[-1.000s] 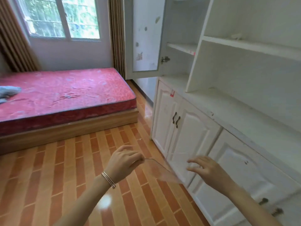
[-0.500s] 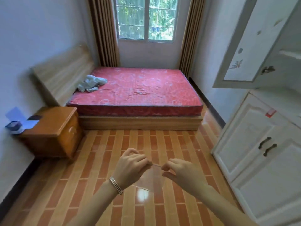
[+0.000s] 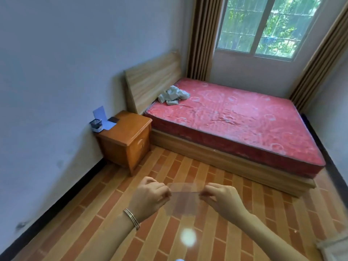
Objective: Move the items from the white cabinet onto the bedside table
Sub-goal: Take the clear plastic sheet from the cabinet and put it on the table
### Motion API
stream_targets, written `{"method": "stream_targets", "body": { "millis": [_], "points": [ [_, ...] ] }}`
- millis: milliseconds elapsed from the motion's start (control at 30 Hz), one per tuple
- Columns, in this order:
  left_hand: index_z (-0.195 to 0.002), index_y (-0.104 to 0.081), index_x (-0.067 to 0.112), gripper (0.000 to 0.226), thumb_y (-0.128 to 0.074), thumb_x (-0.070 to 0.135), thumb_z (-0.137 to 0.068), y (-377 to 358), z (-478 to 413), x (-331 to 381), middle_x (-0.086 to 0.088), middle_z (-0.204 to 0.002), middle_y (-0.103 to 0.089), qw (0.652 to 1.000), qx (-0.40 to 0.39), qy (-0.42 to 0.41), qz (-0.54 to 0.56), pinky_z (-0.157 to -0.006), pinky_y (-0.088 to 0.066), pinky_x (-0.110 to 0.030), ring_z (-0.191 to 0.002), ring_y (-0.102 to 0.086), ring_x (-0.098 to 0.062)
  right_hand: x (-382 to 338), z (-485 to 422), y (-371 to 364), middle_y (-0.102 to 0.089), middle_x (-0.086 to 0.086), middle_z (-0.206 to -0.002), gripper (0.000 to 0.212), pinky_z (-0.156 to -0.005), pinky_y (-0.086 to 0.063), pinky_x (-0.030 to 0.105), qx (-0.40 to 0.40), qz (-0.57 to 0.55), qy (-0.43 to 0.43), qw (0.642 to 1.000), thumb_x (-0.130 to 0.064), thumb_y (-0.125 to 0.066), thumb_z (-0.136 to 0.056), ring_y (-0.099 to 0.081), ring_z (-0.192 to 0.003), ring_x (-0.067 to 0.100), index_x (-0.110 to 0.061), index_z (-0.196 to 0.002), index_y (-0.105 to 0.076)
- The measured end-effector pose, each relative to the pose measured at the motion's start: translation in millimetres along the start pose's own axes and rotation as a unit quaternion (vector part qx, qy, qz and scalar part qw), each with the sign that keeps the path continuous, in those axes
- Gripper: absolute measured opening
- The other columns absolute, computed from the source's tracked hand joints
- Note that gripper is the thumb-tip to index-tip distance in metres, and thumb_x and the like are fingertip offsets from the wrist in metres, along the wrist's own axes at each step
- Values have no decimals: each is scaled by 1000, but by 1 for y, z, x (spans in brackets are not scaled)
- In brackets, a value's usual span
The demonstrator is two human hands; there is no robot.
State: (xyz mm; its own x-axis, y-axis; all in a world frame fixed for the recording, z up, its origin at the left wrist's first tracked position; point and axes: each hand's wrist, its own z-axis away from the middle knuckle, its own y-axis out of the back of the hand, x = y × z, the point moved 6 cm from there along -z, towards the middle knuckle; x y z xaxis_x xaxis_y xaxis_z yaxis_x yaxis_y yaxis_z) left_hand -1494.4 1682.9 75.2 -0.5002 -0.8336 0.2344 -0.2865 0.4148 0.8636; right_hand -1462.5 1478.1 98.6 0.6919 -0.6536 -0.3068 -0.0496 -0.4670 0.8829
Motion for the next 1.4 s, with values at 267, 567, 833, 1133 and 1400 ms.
{"method": "stream_targets", "body": {
  "millis": [267,567,833,1133,1400],
  "points": [
    [-79,-66,29,1,-67,30,-79,-9,-88,-91,18,-76,-65,996,51,69,-29,-75,-40,-21,-66,-56,-1,77,-144,-30,-62,-19,-78,6,-52,-45,11,-36,-29,41,998,-25,-67,-81,-58,-66,-1,-29,-85,-64],
    [-78,-65,29,20,-82,26,-69,-16,-146,-192,17,-74,-65,984,52,156,-65,-78,-35,-22,-66,-58,-2,98,-279,-86,-64,-20,-71,9,-55,-17,-4,-97,-28,125,987,-33,-75,-74,-58,-62,-2,-31,-74,-66],
    [-85,-65,31,11,-56,37,-83,-4,-152,-329,20,-74,-63,968,96,218,-79,-79,-35,-23,-68,-56,0,98,-416,-155,-67,-21,-75,3,-48,-21,5,-122,-12,132,984,-35,-70,-76,-62,-65,3,-34,-75,-67],
    [-106,-68,25,40,-81,27,-69,17,-181,-517,12,-101,-67,953,55,258,-148,-86,-37,-25,-93,-62,-9,93,-608,-249,-68,-18,-96,13,-60,-41,24,-170,39,107,979,-37,-58,-89,-64,-87,10,-34,-96,-68],
    [-117,-64,24,57,-84,33,-64,-18,-185,-630,9,-109,-65,929,-19,340,-145,-83,-49,-32,-99,-61,-12,114,-729,-327,-71,-13,-96,14,-50,-24,10,-161,11,80,984,-33,-61,-89,-66,-85,10,-28,-98,-71]
  ]
}}
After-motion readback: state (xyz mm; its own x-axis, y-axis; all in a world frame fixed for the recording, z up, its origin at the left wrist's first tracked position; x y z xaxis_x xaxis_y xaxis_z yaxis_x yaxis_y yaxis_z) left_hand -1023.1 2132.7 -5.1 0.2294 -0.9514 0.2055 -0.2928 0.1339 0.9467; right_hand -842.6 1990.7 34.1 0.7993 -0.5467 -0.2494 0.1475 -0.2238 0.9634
